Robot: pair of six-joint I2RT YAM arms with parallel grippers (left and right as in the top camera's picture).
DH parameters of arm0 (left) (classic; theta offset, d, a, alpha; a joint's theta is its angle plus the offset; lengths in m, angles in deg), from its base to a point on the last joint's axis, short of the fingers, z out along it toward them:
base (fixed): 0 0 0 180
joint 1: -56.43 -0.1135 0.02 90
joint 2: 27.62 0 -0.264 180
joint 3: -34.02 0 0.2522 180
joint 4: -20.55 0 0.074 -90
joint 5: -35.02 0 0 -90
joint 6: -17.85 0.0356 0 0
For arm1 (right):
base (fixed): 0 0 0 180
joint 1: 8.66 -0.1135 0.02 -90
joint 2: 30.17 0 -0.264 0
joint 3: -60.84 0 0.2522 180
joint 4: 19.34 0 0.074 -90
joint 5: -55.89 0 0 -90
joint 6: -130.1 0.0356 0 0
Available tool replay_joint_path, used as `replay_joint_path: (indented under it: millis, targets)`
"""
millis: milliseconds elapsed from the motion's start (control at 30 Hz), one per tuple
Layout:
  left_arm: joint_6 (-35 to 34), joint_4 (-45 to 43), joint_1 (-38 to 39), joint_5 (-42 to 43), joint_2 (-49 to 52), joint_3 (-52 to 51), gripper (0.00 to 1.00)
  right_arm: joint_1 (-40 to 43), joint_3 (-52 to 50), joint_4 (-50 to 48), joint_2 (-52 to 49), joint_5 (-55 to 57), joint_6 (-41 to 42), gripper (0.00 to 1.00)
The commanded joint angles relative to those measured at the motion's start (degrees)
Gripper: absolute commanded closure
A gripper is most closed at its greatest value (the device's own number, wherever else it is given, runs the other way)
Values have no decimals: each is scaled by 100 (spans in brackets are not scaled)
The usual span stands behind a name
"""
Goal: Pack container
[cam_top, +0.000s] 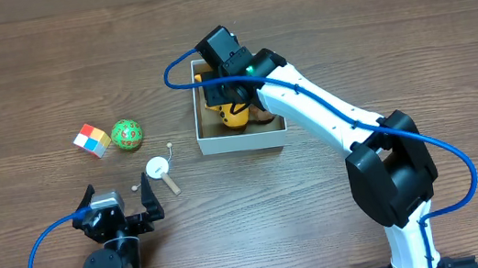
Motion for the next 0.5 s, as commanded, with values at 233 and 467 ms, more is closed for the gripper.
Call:
replay_joint_path:
  millis: [233, 467]
  targets:
    - [-79, -15, 39, -52, -48, -13, 0, 378, 457, 920, 544, 186, -33, 44]
    - [-79, -15, 39, -52, -48, -13, 0, 1504, 581, 1993, 1668, 573, 28, 40]
